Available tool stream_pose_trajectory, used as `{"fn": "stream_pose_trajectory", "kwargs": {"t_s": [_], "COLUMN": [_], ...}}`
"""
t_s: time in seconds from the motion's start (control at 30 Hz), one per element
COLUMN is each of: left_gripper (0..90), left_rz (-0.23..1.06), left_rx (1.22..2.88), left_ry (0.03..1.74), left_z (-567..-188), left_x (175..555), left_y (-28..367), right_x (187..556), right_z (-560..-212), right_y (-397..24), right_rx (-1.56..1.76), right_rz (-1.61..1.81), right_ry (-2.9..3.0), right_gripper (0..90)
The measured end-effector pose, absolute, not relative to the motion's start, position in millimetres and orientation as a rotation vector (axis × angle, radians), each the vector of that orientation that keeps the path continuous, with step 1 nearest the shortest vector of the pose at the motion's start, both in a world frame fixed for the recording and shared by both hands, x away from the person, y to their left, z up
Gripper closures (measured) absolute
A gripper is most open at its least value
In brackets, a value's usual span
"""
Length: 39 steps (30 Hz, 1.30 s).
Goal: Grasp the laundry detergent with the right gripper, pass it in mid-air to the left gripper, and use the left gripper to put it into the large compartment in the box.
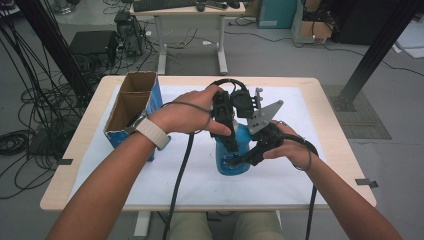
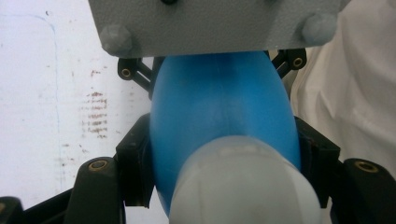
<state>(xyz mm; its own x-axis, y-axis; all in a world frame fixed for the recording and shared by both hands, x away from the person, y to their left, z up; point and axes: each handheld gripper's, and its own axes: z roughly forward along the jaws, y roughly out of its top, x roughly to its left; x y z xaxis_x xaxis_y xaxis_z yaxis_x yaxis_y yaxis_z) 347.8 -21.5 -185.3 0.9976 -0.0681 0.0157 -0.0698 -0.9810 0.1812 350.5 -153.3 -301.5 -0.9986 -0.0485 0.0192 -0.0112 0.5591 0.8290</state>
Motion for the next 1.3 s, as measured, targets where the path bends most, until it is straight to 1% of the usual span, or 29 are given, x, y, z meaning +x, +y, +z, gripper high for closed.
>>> {"fn": "stream_pose_trajectory", "kwargs": {"t_s": [0.63,0.67,0.73,0.77,0.8,0.93,1.0,1.3], "left_gripper": [36.9,36.9,36.9,36.8,36.9,36.9,36.9,36.9], "left_rz": [0.021,0.026,0.027,0.032,0.031,0.038,0.035,0.038], "left_rx": [2.959,2.932,2.934,2.953,2.943,2.953,2.931,2.932], "left_ry": [-0.089,-0.048,-0.04,-0.09,-0.07,-0.093,-0.047,-0.044], "left_z": [-183.7,-185.5,-184.9,-183.1,-183.7,-181.8,-183.1,-181.3], "left_x": [347.2,345.2,344.8,346.9,345.9,347.3,345.6,346.8], "left_y": [-24.3,-24.0,-24.3,-24.8,-24.7,-25.4,-25.0,-24.0], "right_x": [349.3,349.3,349.3,349.3,349.3,349.5,349.7,350.4], "right_z": [-300.5,-299.9,-299.3,-299.1,-298.8,-298.1,-297.7,-297.0], "right_y": [-157.0,-157.4,-157.8,-157.8,-158.0,-158.3,-158.7,-158.0], "right_rx": [0.033,0.033,0.03,0.032,0.032,0.028,0.025,0.01], "right_rz": [-1.458,-1.448,-1.45,-1.448,-1.449,-1.46,-1.462,-1.483], "right_ry": [-2.747,-2.745,-2.749,-2.748,-2.751,-2.754,-2.755,-2.747], "right_gripper": [42.7,42.7,42.7,42.7,42.6,42.6,42.6,42.6]}}
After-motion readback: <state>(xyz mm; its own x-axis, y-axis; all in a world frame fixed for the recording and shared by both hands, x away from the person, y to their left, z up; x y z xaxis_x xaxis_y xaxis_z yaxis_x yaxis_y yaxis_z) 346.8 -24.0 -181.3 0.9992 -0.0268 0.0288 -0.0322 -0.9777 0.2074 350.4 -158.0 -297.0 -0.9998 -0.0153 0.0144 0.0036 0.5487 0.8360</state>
